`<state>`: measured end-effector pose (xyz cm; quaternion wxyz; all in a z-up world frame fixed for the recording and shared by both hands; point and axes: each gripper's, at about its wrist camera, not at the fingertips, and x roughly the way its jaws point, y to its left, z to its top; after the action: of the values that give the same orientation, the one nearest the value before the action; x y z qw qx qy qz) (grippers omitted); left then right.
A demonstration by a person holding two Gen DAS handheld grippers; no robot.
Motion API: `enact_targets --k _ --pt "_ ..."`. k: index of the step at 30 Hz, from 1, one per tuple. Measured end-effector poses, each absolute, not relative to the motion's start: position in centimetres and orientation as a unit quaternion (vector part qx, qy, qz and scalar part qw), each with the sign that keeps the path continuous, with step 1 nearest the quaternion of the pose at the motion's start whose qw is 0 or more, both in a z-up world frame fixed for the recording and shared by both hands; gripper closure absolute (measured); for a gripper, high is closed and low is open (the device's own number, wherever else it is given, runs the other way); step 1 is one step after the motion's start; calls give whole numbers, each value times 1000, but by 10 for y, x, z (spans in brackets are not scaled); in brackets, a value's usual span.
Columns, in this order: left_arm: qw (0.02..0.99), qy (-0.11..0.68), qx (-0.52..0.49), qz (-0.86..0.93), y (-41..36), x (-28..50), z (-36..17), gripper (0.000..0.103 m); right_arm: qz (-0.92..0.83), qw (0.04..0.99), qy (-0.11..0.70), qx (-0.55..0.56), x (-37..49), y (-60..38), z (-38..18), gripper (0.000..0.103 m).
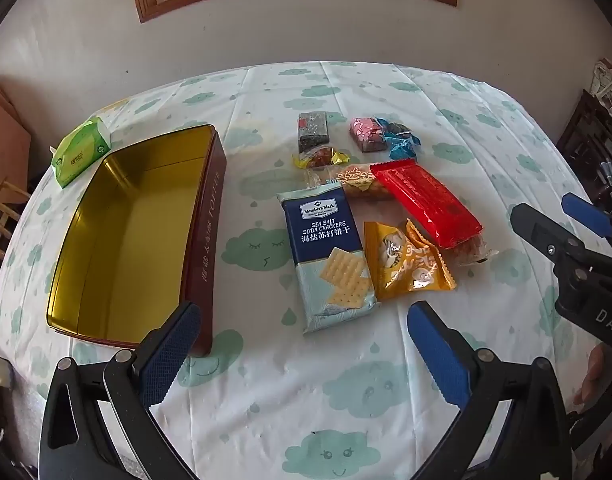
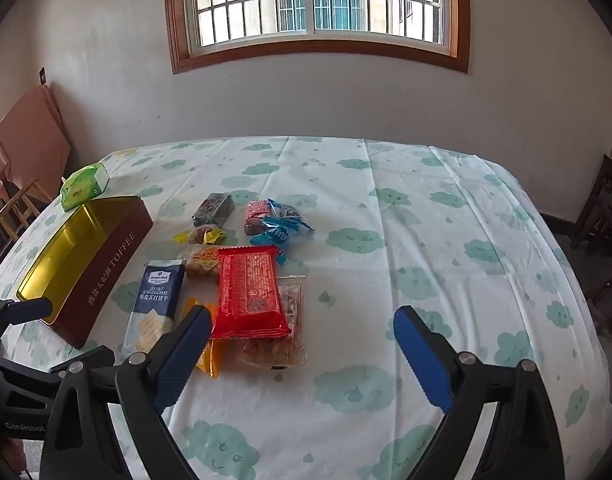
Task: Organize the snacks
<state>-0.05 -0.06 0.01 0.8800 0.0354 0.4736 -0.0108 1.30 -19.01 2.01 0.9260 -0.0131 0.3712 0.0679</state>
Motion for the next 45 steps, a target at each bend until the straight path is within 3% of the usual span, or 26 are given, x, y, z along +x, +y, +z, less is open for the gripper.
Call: enact_targets --k 12,45 --pt "864 503 20 -10 6 1 -13 1 84 902 424 -13 19 -181 3 8" --pt "858 512 40 -21 -2 1 -19 1 92 896 435 -4 22 -179 -2 8"
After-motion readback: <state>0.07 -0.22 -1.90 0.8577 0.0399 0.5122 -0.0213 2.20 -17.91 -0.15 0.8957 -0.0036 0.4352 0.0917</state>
